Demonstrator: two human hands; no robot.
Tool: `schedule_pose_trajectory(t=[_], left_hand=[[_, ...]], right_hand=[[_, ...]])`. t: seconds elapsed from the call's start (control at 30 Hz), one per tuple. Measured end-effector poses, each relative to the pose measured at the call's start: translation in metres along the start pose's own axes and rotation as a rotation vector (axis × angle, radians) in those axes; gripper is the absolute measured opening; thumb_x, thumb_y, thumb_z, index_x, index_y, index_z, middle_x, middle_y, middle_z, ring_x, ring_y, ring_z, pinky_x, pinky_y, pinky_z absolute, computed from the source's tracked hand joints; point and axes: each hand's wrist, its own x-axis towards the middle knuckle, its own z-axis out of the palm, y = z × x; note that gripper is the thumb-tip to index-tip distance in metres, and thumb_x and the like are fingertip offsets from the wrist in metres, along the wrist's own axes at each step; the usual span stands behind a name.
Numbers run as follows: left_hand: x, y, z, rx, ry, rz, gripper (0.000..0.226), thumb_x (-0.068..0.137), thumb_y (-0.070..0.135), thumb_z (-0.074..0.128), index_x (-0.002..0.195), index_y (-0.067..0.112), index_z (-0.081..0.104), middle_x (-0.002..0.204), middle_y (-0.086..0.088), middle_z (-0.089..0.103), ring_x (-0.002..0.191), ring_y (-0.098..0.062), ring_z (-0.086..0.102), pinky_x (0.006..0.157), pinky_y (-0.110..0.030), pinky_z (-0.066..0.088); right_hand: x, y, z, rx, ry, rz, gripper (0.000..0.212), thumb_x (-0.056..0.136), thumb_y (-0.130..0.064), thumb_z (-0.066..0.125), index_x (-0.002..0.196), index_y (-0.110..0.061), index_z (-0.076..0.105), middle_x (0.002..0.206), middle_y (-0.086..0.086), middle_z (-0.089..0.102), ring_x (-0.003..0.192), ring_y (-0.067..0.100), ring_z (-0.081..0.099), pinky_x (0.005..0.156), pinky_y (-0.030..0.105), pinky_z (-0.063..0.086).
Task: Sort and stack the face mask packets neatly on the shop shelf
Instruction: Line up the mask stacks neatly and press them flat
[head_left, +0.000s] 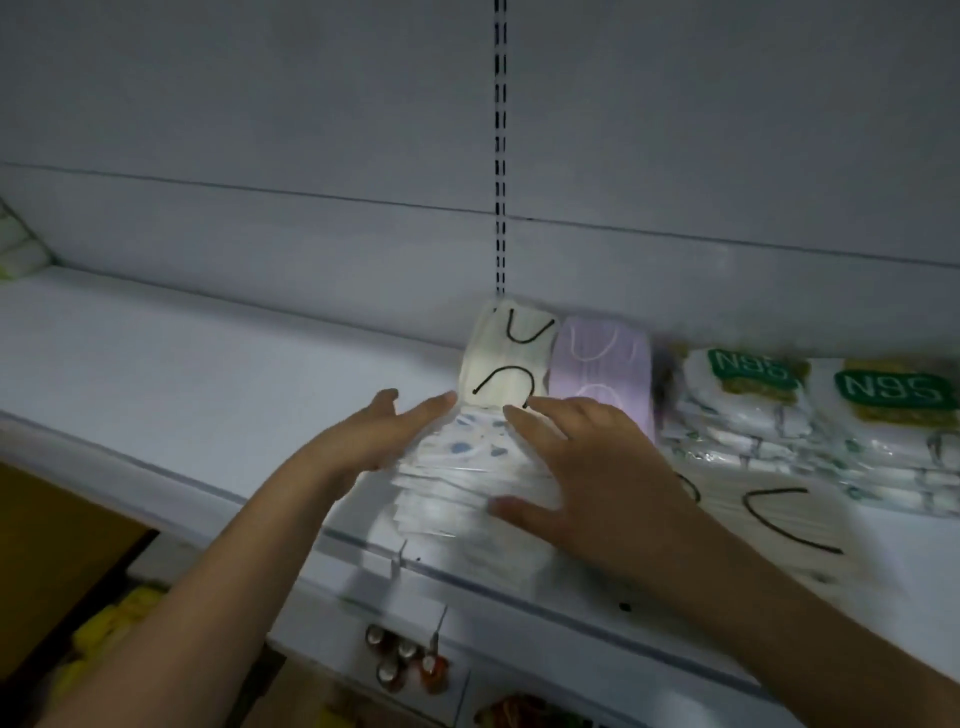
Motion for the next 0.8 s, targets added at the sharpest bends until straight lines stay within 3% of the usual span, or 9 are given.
schedule_pose_trajectory(t=[0.07, 0.1, 0.17, 0.23, 0.37, 0.53, 0.63, 0.8], left_hand=[[0.008, -0.016, 0.005, -0.050, -0.174, -0.072, 0.109, 0.061, 0.089, 0.061, 0.143, 0.017, 0.050, 0.133, -0.004, 0.065, 0.116, -0.025, 0.065, 0.102, -0.042, 0.050], [0.009, -0.020, 0.007, -0.063, -0.245, -0.094, 0.101, 0.059, 0.088, 0.064, 0.131, 0.016, 0.061, 0.117, -0.005, 0.074, 0.107, -0.025, 0.070, 0.100, -0.043, 0.053], [0.013, -0.024, 0.009, -0.097, -0.310, -0.102, 0.084, 0.065, 0.079, 0.069, 0.118, 0.014, 0.070, 0.102, -0.007, 0.078, 0.098, -0.025, 0.074, 0.097, -0.043, 0.055], [0.017, -0.026, 0.009, -0.134, -0.329, -0.102, 0.076, 0.069, 0.071, 0.073, 0.117, 0.012, 0.070, 0.102, -0.009, 0.078, 0.097, -0.025, 0.074, 0.095, -0.041, 0.057], [0.016, -0.027, 0.008, -0.221, -0.433, -0.142, 0.067, 0.077, 0.059, 0.075, 0.122, 0.010, 0.069, 0.111, -0.009, 0.075, 0.106, -0.023, 0.072, 0.100, -0.038, 0.054], [0.013, -0.021, 0.011, -0.296, -0.497, -0.187, 0.052, 0.087, 0.050, 0.068, 0.122, 0.012, 0.068, 0.112, -0.006, 0.075, 0.095, -0.017, 0.074, 0.078, -0.027, 0.058], [0.008, -0.024, 0.011, -0.323, -0.491, -0.153, 0.051, 0.087, 0.045, 0.070, 0.122, 0.008, 0.067, 0.112, -0.008, 0.075, 0.099, -0.019, 0.074, 0.086, -0.029, 0.057], [0.003, -0.037, 0.013, -0.298, -0.450, -0.066, 0.060, 0.078, 0.041, 0.082, 0.123, 0.004, 0.066, 0.113, -0.012, 0.075, 0.109, -0.028, 0.070, 0.102, -0.041, 0.052]], right_hand=[[-0.002, -0.013, 0.023, -0.155, -0.053, -0.003, 0.085, 0.081, -0.080, 0.039, 0.140, -0.020, 0.051, 0.129, 0.001, 0.062, 0.117, 0.024, 0.059, 0.117, 0.044, 0.029], [-0.003, -0.018, 0.033, -0.215, -0.063, 0.008, 0.083, 0.079, -0.077, 0.050, 0.136, -0.017, 0.056, 0.123, 0.004, 0.066, 0.110, 0.025, 0.062, 0.117, 0.046, 0.030], [-0.002, -0.026, 0.050, -0.312, -0.069, 0.053, 0.083, 0.061, -0.069, 0.077, 0.119, -0.012, 0.068, 0.107, 0.009, 0.072, 0.091, 0.026, 0.069, 0.103, 0.043, 0.047], [-0.004, -0.032, 0.063, -0.303, -0.034, 0.101, 0.085, 0.042, -0.062, 0.090, 0.105, -0.008, 0.075, 0.096, 0.015, 0.074, 0.075, 0.028, 0.070, 0.079, 0.040, 0.058], [-0.016, -0.037, 0.077, -0.252, -0.036, 0.193, 0.087, 0.040, -0.052, 0.094, 0.108, -0.002, 0.074, 0.099, 0.021, 0.073, 0.072, 0.033, 0.069, 0.053, 0.037, 0.056], [-0.026, -0.044, 0.082, -0.285, -0.005, 0.190, 0.107, 0.046, -0.066, 0.086, 0.124, 0.005, 0.065, 0.113, 0.028, 0.067, 0.087, 0.039, 0.069, 0.060, 0.047, 0.059], [-0.030, -0.050, 0.083, -0.307, -0.036, 0.194, 0.109, 0.040, -0.061, 0.091, 0.123, 0.005, 0.065, 0.114, 0.029, 0.067, 0.089, 0.039, 0.069, 0.059, 0.043, 0.059], [-0.039, -0.053, 0.089, -0.321, 0.055, 0.142, 0.098, 0.053, -0.050, 0.092, 0.128, 0.005, 0.062, 0.121, 0.029, 0.064, 0.095, 0.036, 0.069, 0.062, 0.038, 0.060]])
